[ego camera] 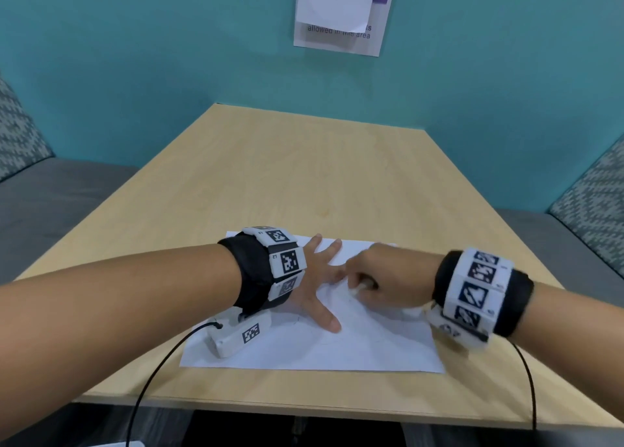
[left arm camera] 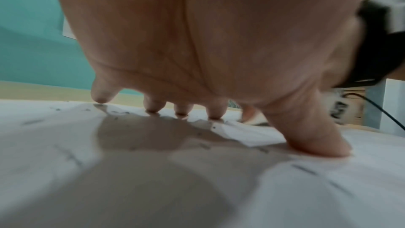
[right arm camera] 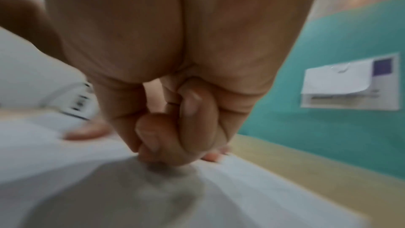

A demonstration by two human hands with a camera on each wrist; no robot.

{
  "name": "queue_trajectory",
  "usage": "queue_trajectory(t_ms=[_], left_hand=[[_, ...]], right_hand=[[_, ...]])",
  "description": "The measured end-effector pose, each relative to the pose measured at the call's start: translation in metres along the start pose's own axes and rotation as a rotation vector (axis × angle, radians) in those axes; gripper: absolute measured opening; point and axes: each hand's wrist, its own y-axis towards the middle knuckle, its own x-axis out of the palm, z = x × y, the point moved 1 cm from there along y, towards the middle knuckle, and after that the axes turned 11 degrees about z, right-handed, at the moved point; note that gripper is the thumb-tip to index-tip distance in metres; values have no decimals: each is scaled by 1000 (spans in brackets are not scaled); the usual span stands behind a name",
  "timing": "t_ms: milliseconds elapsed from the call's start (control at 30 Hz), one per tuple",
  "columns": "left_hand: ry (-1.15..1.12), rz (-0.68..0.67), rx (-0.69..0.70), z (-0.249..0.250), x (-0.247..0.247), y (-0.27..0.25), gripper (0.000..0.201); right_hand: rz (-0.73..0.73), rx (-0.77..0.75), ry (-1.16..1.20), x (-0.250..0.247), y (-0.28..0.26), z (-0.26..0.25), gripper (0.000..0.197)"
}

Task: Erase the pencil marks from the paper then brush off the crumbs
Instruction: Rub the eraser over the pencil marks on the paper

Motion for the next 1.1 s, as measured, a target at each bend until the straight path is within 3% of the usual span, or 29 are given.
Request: queue_trajectory(t_ms=[67, 200, 333, 500, 633, 733, 900, 1033, 1100], left_hand=[[7, -2, -5, 0, 1, 1, 108], [-15, 13, 10, 1, -1, -2, 104], [-10, 8, -7, -1, 4, 1, 107], [-10, 6, 14, -1, 1, 0, 103], [7, -15, -14, 1, 1, 0, 105], [3, 1, 3, 2, -1, -2, 104], [6, -8, -27, 2, -1, 0, 107], [27, 9, -10, -1, 1, -1, 107], [16, 11, -17, -3, 3, 1, 107]], right_hand=[[26, 61, -4, -4, 1, 12, 13], [-64, -73, 64, 8, -6, -8, 8], [9, 55, 23, -3, 3, 14, 14], [-80, -64, 103, 9, -5, -6, 15], [12, 65, 24, -1, 3, 12, 11], [-44, -52, 47, 8, -2, -4, 7], [-1, 60, 36, -3, 1, 13, 9], [-43, -71, 68, 7, -4, -7, 8], [-12, -21, 57, 2, 0, 2, 13]])
